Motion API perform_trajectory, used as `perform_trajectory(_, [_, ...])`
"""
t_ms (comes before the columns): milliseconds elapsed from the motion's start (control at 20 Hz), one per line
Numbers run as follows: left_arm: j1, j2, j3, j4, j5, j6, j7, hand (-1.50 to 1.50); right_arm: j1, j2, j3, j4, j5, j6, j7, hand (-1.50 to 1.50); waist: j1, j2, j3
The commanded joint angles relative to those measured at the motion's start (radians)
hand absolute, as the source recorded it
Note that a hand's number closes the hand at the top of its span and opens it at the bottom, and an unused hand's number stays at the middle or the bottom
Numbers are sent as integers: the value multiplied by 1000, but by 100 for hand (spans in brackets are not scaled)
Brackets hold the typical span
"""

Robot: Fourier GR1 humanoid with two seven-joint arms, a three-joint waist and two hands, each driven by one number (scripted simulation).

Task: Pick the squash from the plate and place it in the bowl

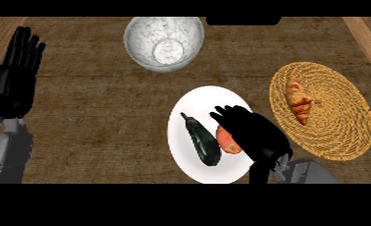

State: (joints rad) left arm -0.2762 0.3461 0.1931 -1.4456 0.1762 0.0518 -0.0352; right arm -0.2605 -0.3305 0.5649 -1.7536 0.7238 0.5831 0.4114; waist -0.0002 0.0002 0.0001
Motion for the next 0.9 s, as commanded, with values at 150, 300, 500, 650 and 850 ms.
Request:
perform_trajectory(150, [27,-13,8,-35,-7,-22,19,0,31,59,15,129,132,-61,-89,-150,3,0,0])
perform_trajectory(300, [-14,9,36,-33,-15,-8,43,0,3,70,-57,167,114,-16,-98,-150,1,0,0])
perform_trajectory(500, [66,-30,24,-97,-18,-23,13,0,25,92,-69,217,172,-35,-108,-150,2,-1,0])
perform_trajectory(650, [24,-53,-6,-97,-48,10,66,0,-14,107,-111,263,176,-12,-139,-150,2,0,0])
perform_trajectory(850, [55,-8,62,-56,6,-61,17,0,-52,126,-84,356,243,-159,-253,150,8,0,0])
